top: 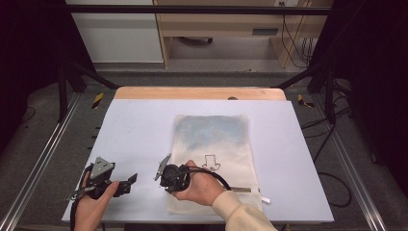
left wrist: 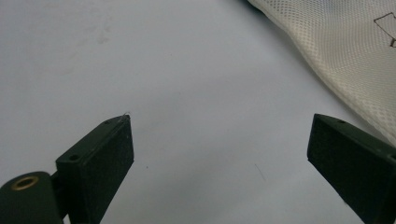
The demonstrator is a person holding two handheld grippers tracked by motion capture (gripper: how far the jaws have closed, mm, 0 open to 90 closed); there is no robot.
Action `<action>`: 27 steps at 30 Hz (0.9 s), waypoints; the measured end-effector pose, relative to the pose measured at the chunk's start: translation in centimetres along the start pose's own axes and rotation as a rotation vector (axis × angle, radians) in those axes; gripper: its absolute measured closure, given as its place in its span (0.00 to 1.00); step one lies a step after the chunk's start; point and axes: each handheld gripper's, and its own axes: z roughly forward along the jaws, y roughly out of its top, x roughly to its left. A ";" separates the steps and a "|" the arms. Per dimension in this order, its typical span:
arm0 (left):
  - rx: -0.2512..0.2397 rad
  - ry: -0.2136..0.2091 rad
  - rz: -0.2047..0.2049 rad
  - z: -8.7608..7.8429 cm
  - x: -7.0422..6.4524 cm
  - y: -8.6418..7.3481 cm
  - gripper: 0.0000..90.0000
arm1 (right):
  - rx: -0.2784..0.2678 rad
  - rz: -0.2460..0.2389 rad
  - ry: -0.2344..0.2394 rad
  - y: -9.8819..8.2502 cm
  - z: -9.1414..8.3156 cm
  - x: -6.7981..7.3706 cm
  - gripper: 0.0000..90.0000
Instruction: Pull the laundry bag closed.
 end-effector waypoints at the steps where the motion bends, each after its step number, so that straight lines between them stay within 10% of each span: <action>1: 0.002 -0.006 0.009 -0.2 -0.2 -0.1 0.08 | 0.000 -0.005 -0.002 0.1 -0.2 -0.1 0.90; 9: 0.037 -0.102 0.079 -0.5 -2.8 -0.1 0.09 | -0.007 -0.008 -0.002 0.4 -1.6 -0.3 0.91; 27: 0.074 -0.351 0.072 0.8 -7.0 -0.5 0.11 | -0.016 -0.021 0.002 0.7 -2.0 -0.7 0.91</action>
